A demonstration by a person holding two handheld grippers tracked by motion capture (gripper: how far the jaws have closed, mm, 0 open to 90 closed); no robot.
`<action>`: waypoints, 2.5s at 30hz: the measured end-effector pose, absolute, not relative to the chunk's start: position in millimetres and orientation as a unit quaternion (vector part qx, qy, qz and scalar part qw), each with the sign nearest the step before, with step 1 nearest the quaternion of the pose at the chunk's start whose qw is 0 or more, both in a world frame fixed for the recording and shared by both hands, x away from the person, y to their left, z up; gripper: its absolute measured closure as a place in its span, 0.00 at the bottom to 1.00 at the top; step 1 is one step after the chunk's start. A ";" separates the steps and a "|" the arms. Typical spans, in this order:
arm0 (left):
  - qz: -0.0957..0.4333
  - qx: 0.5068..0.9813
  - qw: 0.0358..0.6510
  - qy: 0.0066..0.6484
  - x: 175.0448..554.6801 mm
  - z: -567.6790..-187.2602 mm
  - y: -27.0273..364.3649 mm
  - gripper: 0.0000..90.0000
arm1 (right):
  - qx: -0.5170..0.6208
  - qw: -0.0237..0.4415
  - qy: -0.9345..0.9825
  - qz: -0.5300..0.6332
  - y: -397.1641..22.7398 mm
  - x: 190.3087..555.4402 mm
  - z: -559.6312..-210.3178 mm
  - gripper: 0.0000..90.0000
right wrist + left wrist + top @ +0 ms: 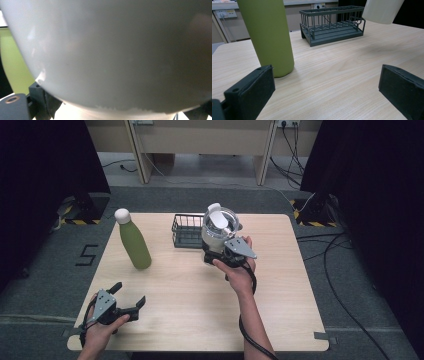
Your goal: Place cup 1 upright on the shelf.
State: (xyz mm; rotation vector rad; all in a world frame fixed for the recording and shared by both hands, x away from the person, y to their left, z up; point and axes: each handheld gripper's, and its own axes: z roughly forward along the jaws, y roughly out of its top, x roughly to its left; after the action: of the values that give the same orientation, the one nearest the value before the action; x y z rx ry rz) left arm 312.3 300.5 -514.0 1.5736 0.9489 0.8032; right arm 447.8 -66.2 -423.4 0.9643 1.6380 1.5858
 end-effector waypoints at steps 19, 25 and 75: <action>0.337 0.661 0.539 0.400 312.5 -514.1 300.4 0.00 | 0.375 0.343 0.622 0.596 -71.3 462.1 -413.1 0.11; 0.336 0.661 0.538 0.401 312.7 -514.1 300.6 0.00 | 0.374 0.350 0.622 0.593 -72.7 467.0 -408.0 0.11; 0.335 0.660 0.539 0.401 313.4 -514.3 300.6 0.00 | 0.393 0.364 0.619 0.574 -73.2 510.6 -389.7 0.11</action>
State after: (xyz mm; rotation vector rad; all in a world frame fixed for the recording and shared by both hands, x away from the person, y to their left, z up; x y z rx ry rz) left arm 313.4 300.6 -514.3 1.5701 0.9532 0.7962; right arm 510.6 -73.2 -389.7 1.0109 1.5934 1.4770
